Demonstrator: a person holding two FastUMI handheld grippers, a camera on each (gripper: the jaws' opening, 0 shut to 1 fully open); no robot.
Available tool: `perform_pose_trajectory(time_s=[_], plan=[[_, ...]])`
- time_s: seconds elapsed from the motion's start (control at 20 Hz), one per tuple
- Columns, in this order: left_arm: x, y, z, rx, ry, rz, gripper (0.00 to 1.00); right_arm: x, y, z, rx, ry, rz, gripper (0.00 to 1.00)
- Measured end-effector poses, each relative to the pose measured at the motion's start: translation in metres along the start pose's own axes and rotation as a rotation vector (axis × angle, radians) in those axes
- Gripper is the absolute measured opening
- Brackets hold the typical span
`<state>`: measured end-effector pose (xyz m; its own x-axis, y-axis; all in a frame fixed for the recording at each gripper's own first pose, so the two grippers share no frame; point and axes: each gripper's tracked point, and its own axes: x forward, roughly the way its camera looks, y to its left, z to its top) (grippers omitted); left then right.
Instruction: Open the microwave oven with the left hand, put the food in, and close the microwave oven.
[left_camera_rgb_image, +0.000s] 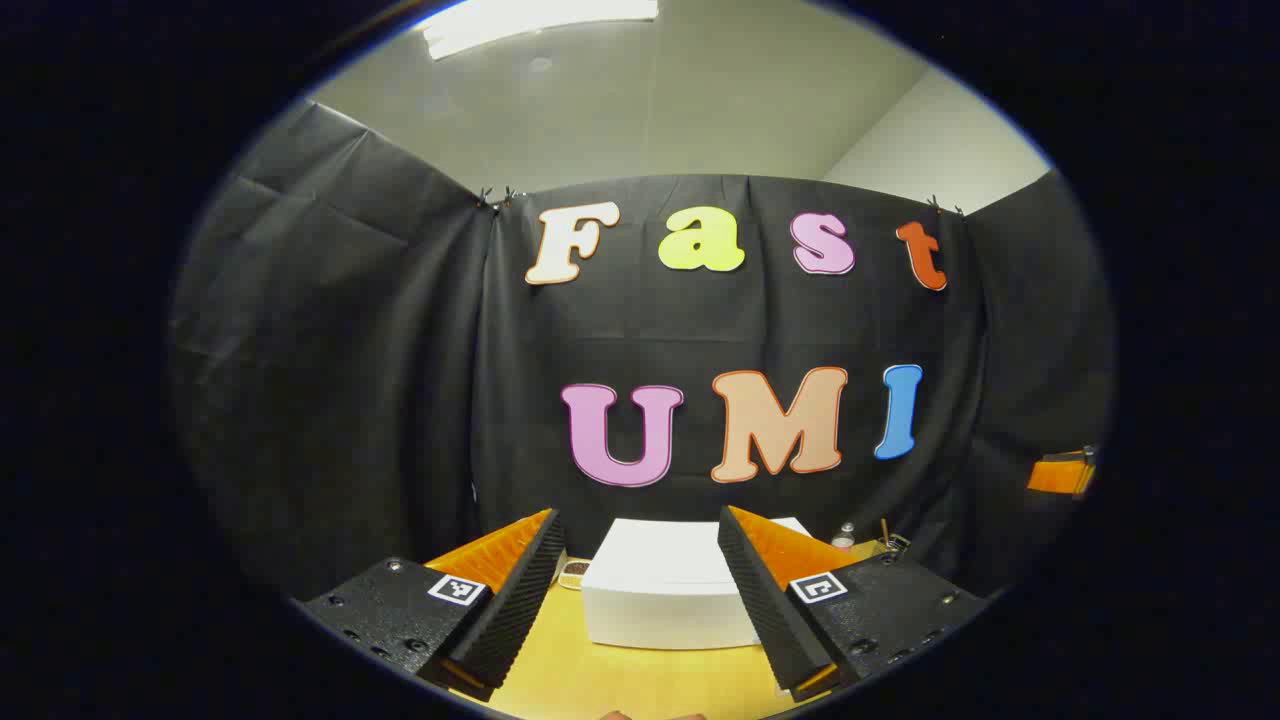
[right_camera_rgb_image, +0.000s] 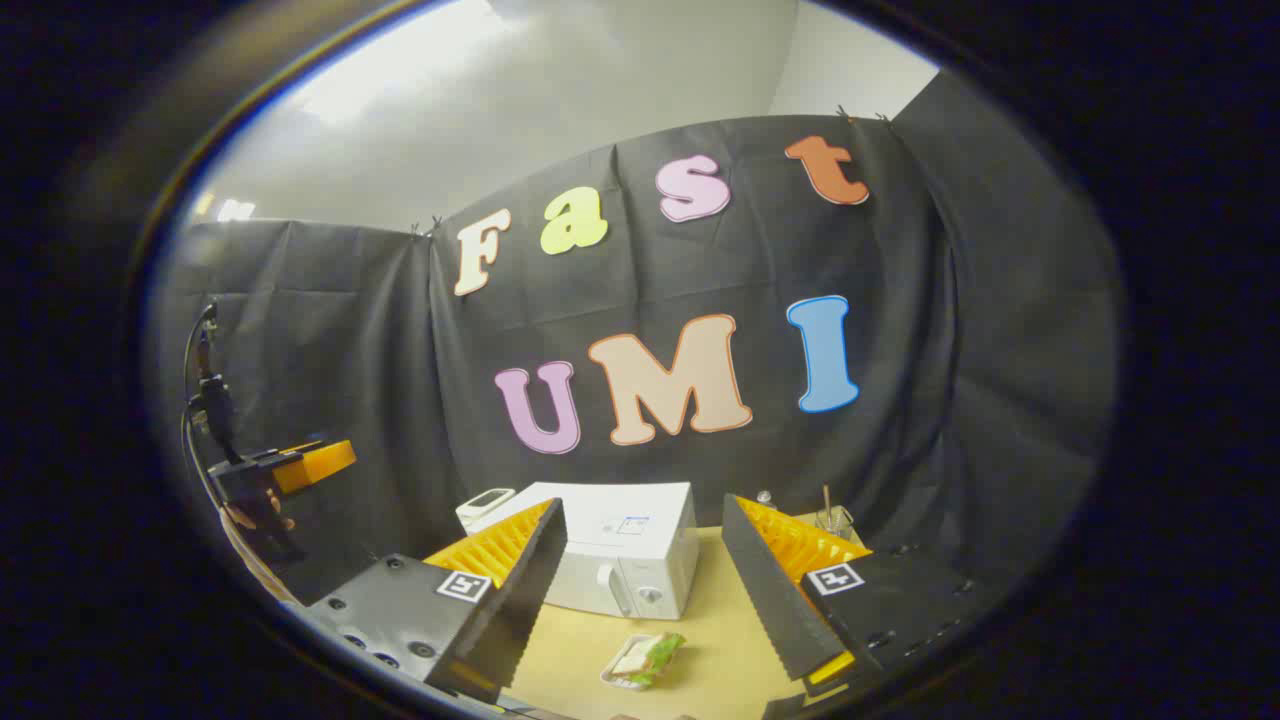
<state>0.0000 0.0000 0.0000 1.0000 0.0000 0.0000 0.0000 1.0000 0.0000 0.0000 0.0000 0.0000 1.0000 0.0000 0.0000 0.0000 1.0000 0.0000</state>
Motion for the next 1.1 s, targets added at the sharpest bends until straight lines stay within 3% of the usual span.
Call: perform_pose_trajectory(time_s=[0.05, 0.1, 0.25, 0.3, 0.35, 0.5, 0.55, 0.65, 1.1], plan=[[-0.002, -0.002, 0.003, 0.006, -0.008, 0.002, 0.94, 0.0, 0.004, 0.002, 0.007, 0.0, 0.009, 0.98], [-0.005, -0.005, 0.002, 0.009, -0.009, -0.001, 0.93, -0.001, 0.008, 0.003, 0.014, -0.002, 0.016, 0.91], [-0.007, -0.013, -0.005, -0.004, 0.02, -0.031, 0.93, 0.0, 0.014, 0.012, 0.026, -0.03, 0.025, 0.91], [-0.009, -0.017, -0.011, -0.011, 0.035, -0.05, 0.95, 0.001, 0.016, 0.009, 0.031, -0.027, 0.033, 0.98], [-0.011, -0.022, -0.014, -0.018, 0.045, -0.073, 0.94, 0.002, 0.018, 0.008, 0.037, -0.022, 0.038, 0.91], [-0.012, -0.02, -0.02, -0.019, 0.057, -0.088, 0.95, 0.011, 0.021, 0.003, 0.027, -0.013, 0.045, 0.91], [-0.011, -0.019, -0.022, -0.019, 0.065, -0.093, 0.94, 0.014, 0.018, -0.001, 0.016, -0.009, 0.033, 0.98], [-0.014, -0.022, -0.028, -0.028, 0.081, -0.11, 0.95, 0.018, 0.018, -0.006, 0.003, -0.002, 0.022, 0.98], [-0.007, 0.008, -0.035, -0.017, 0.052, -0.038, 0.95, 0.025, 0.029, -0.014, -0.012, -0.005, 0.036, 0.98]])
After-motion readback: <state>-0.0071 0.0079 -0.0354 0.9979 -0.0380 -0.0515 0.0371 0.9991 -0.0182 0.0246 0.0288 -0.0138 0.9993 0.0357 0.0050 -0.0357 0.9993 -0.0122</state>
